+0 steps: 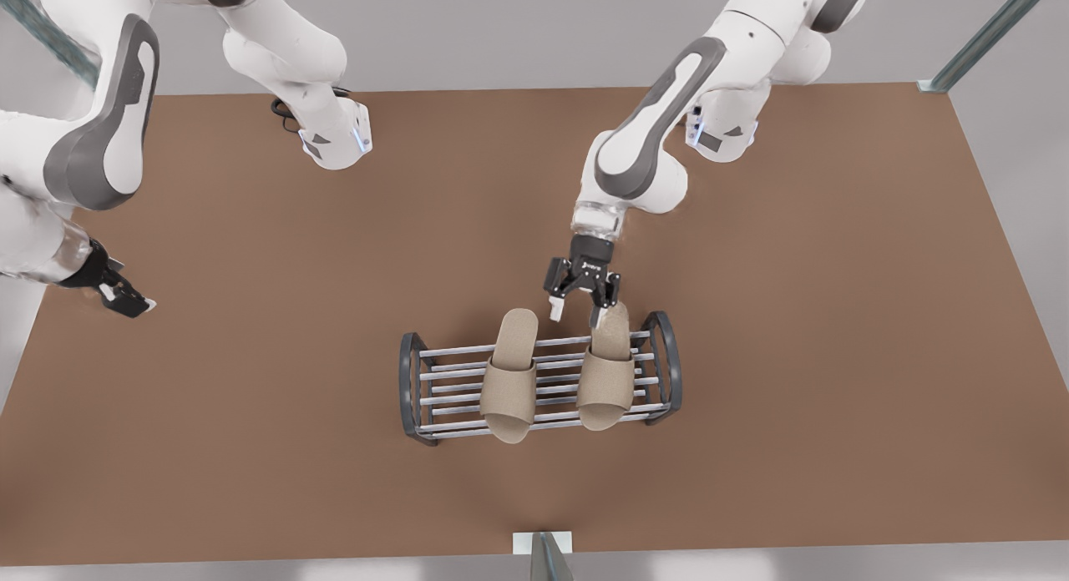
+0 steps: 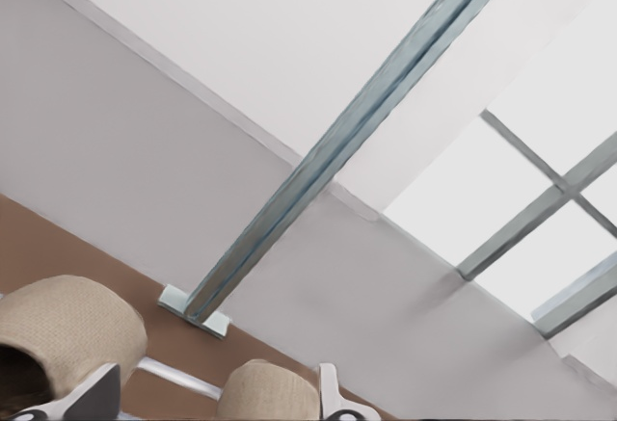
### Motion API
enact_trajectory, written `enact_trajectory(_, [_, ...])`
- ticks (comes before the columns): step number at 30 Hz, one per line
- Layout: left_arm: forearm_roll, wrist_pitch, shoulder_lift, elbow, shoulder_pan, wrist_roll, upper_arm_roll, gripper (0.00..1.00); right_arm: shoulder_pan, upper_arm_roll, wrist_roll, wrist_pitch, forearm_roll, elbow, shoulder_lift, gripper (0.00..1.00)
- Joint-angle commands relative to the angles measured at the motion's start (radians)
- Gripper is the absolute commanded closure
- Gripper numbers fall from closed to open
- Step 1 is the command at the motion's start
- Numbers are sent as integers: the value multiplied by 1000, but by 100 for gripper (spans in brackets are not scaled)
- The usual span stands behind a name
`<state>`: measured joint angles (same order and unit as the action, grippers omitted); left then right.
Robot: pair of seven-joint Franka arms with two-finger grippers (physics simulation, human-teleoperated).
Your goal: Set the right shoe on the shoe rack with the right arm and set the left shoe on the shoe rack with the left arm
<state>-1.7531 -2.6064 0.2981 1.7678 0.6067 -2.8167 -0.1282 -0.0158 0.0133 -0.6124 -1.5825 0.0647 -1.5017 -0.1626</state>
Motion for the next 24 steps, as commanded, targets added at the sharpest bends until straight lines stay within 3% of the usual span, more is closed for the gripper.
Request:
enact_trajectory(1, [963, 780, -8, -140, 90, 1372, -2, 0, -79, -1, 608, 64, -13, 23, -29, 0])
enact_trajectory(2, [1124, 1060, -8, -283, 94, 1758, -2, 0, -81, -1, 609, 64, -20, 29, -54, 0])
enact_trajectory(4, [1418, 1365, -5, -560, -115, 2454, 7, 0, -78, 4, 609, 127, -40, 187, -205, 0])
enact_trajectory(7, [1501, 1359, 1, -582, -315, 2706, 5, 0, -75, 4, 608, 125, -39, 187, -207, 0])
enact_trajectory(9, [1599, 1246, 10, -542, -392, 2740, 9, 0, -73, 4, 608, 125, -39, 186, -207, 0])
enact_trajectory(11, [1646, 1045, -117, -297, -395, 2804, 35, 0, -75, 4, 608, 125, -37, 186, -207, 0])
enact_trajectory(12, [1646, 1036, -161, -265, -395, 2876, 35, 0, -75, 4, 608, 125, -37, 186, -207, 0])
enact_trajectory(16, [1646, 1045, -290, -218, -416, 3024, 36, 0, -73, 4, 609, 125, -37, 186, -207, 0])
enact_trajectory(24, [1647, 1057, -293, -209, -415, 3010, 33, 0, -75, 4, 609, 124, -37, 186, -207, 0])
